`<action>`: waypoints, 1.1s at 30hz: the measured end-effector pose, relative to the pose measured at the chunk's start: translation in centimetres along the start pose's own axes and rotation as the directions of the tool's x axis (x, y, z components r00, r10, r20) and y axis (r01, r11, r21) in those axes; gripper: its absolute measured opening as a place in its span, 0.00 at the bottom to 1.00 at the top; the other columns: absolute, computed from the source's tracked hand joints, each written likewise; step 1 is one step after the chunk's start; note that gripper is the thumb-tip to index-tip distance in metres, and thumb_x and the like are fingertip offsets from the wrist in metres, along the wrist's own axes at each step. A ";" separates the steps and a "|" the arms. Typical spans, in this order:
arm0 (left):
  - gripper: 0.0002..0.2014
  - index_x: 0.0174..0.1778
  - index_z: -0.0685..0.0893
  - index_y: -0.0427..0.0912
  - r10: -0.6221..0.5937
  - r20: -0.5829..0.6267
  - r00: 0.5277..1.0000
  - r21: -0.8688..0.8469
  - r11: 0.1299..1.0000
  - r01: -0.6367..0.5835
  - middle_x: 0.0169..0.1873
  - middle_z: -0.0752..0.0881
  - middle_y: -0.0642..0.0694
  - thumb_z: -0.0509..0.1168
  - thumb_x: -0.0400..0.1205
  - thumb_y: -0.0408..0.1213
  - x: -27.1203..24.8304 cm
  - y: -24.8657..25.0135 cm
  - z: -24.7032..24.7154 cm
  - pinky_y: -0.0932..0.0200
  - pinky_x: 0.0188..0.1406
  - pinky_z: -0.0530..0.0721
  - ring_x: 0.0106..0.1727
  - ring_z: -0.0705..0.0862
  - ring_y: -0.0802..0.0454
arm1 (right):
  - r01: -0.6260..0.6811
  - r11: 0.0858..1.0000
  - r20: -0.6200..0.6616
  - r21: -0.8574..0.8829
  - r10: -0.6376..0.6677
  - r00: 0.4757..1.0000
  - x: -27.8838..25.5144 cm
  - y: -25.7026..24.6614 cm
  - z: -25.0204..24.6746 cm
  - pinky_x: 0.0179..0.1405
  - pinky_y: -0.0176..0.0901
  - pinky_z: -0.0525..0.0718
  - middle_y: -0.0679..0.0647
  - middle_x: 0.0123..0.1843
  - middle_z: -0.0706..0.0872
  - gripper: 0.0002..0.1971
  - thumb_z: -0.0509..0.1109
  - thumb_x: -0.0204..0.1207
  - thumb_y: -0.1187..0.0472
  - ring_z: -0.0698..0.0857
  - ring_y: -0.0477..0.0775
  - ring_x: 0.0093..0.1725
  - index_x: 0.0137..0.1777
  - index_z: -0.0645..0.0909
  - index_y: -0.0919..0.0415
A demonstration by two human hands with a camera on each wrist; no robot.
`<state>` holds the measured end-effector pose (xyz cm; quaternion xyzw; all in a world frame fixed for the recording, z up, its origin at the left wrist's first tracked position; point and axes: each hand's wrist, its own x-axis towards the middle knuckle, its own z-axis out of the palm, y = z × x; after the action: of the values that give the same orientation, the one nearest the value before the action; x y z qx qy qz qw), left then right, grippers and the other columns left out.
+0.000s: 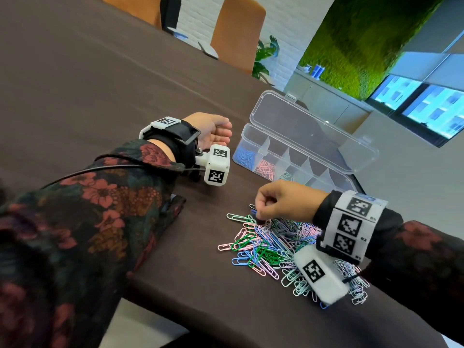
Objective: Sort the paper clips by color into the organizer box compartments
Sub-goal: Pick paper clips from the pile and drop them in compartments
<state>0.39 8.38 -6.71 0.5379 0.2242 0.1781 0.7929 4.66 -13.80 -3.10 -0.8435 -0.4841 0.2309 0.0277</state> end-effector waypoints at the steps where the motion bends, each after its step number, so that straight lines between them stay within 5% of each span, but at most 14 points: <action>1: 0.09 0.42 0.79 0.38 0.000 0.001 1.000 -0.001 1.000 0.000 0.35 0.80 0.45 0.59 0.85 0.38 0.1 0.0 -0.1 0.67 0.25 0.83 0.33 0.80 0.52 | -0.025 0.984 -0.007 0.175 0.027 1.000 0.1 0.2 -0.2 0.22 0.29 0.66 0.43 0.25 0.77 0.12 0.71 0.75 0.68 0.69 0.37 0.20 0.33 0.75 0.56; 4: 0.10 0.42 0.79 0.39 0.004 0.008 1.000 -0.001 1.000 -0.004 0.35 0.81 0.45 0.59 0.85 0.38 0.3 -0.1 -0.2 0.66 0.26 0.83 0.33 0.80 0.53 | -0.006 0.722 -0.114 0.691 0.118 0.986 0.5 0.7 -1.2 0.19 0.30 0.61 0.51 0.24 0.78 0.14 0.63 0.74 0.77 0.68 0.43 0.20 0.32 0.72 0.61; 6: 0.09 0.42 0.79 0.39 0.006 0.014 1.000 -0.001 1.000 -0.006 0.35 0.81 0.45 0.59 0.85 0.38 0.4 -0.1 -0.2 0.67 0.25 0.83 0.33 0.80 0.53 | 0.069 0.495 -0.185 0.866 0.190 0.964 0.7 0.7 -2.2 0.16 0.30 0.61 0.55 0.28 0.77 0.14 0.59 0.73 0.80 0.69 0.44 0.20 0.34 0.72 0.61; 9: 0.09 0.42 0.79 0.39 0.004 0.017 1.000 -0.006 1.000 -0.004 0.35 0.81 0.45 0.59 0.85 0.38 0.4 -0.1 -0.3 0.67 0.25 0.83 0.33 0.80 0.53 | 0.102 0.188 -0.144 0.977 0.221 0.965 1.1 0.2 -3.9 0.14 0.30 0.64 0.55 0.29 0.72 0.12 0.53 0.74 0.77 0.69 0.46 0.20 0.46 0.74 0.62; 13: 0.09 0.43 0.79 0.39 0.002 0.017 1.000 -0.010 1.000 -0.002 0.35 0.81 0.45 0.59 0.85 0.38 0.4 -0.1 -0.3 0.67 0.26 0.84 0.33 0.80 0.53 | 0.183 -0.096 -0.150 0.978 0.282 0.948 2.7 -1.3 -6.3 0.18 0.34 0.77 0.58 0.36 0.73 0.14 0.52 0.68 0.75 0.78 0.53 0.29 0.50 0.75 0.67; 15: 0.09 0.43 0.79 0.38 0.003 0.017 1.000 -0.013 1.000 -0.003 0.35 0.80 0.45 0.59 0.85 0.38 0.5 -0.1 -0.3 0.67 0.25 0.83 0.33 0.80 0.53 | 0.241 -0.215 -0.164 0.946 0.323 0.932 3.8 -1.9 -7.3 0.36 0.45 0.86 0.64 0.48 0.77 0.13 0.49 0.83 0.69 0.82 0.63 0.48 0.57 0.75 0.70; 17: 0.09 0.42 0.79 0.38 0.004 0.017 1.000 -0.012 1.000 -0.004 0.35 0.80 0.44 0.59 0.85 0.37 0.5 -0.2 -0.3 0.66 0.25 0.83 0.33 0.80 0.52 | 0.243 -0.256 -0.153 0.936 0.326 0.933 4.7 -2.2 -8.0 0.65 0.58 0.76 0.72 0.70 0.71 0.20 0.49 0.87 0.59 0.71 0.70 0.72 0.74 0.67 0.68; 19: 0.09 0.42 0.79 0.38 0.005 0.017 1.000 -0.008 1.000 -0.005 0.35 0.80 0.44 0.58 0.85 0.37 0.6 -0.2 -0.2 0.66 0.25 0.83 0.33 0.79 0.52 | 0.218 -0.235 -0.144 0.947 0.296 0.944 5.3 -2.6 -8.0 0.77 0.64 0.57 0.73 0.82 0.52 0.28 0.49 0.88 0.54 0.53 0.70 0.82 0.83 0.52 0.67; 21: 0.10 0.42 0.78 0.38 0.010 0.015 1.000 -0.001 1.000 -0.010 0.36 0.80 0.44 0.58 0.86 0.37 0.6 -0.2 -0.2 0.66 0.26 0.83 0.34 0.80 0.52 | 0.214 -0.244 -0.147 0.946 0.265 0.953 5.4 -2.7 -8.0 0.79 0.64 0.50 0.74 0.82 0.44 0.31 0.49 0.88 0.51 0.45 0.71 0.82 0.83 0.45 0.66; 24: 0.10 0.41 0.78 0.38 0.013 0.013 1.000 -0.001 1.000 -0.013 0.35 0.80 0.44 0.58 0.86 0.37 0.7 -0.3 -0.2 0.66 0.25 0.84 0.34 0.80 0.51 | 0.266 -0.200 -0.222 0.943 0.216 0.951 4.6 -2.4 -7.7 0.79 0.63 0.49 0.75 0.82 0.48 0.30 0.50 0.87 0.52 0.47 0.71 0.82 0.84 0.48 0.65; 26: 0.10 0.41 0.79 0.38 0.011 0.011 1.000 0.002 1.000 -0.011 0.35 0.80 0.44 0.58 0.86 0.37 0.7 -0.3 -0.3 0.66 0.25 0.83 0.34 0.80 0.52 | 0.289 -0.085 -0.272 0.954 0.168 0.948 3.5 -2.2 -7.3 0.81 0.60 0.55 0.72 0.80 0.62 0.24 0.51 0.86 0.55 0.60 0.69 0.81 0.80 0.62 0.63; 29: 0.10 0.41 0.78 0.38 0.006 0.008 1.000 0.005 1.000 -0.006 0.35 0.80 0.44 0.58 0.86 0.38 0.6 -0.2 -0.2 0.67 0.25 0.83 0.34 0.80 0.52 | 0.270 0.279 -0.291 0.922 0.036 0.956 1.5 -1.8 -6.1 0.63 0.51 0.79 0.60 0.53 0.88 0.11 0.58 0.80 0.64 0.87 0.58 0.54 0.58 0.78 0.60; 31: 0.11 0.41 0.78 0.38 0.006 0.008 1.000 0.009 1.000 -0.006 0.35 0.80 0.44 0.57 0.86 0.38 0.5 -0.2 -0.1 0.67 0.25 0.83 0.33 0.79 0.52 | 0.244 0.584 -0.216 0.774 -0.119 0.969 0.1 -1.6 -4.8 0.44 0.42 0.84 0.54 0.38 0.88 0.07 0.65 0.71 0.66 0.86 0.52 0.37 0.49 0.80 0.59; 33: 0.11 0.40 0.78 0.39 0.008 0.012 1.000 0.011 1.000 -0.008 0.35 0.80 0.44 0.57 0.86 0.38 0.4 -0.2 -0.1 0.66 0.25 0.83 0.33 0.79 0.52 | 0.273 0.881 -0.055 0.386 -0.273 0.960 -1.1 -1.4 -3.3 0.39 0.38 0.81 0.51 0.36 0.86 0.07 0.70 0.69 0.64 0.82 0.49 0.35 0.46 0.82 0.55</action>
<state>0.67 8.56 -6.99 0.5442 0.2182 0.1770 0.7905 4.42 -13.34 0.58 -0.7445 -0.5422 0.3166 0.2269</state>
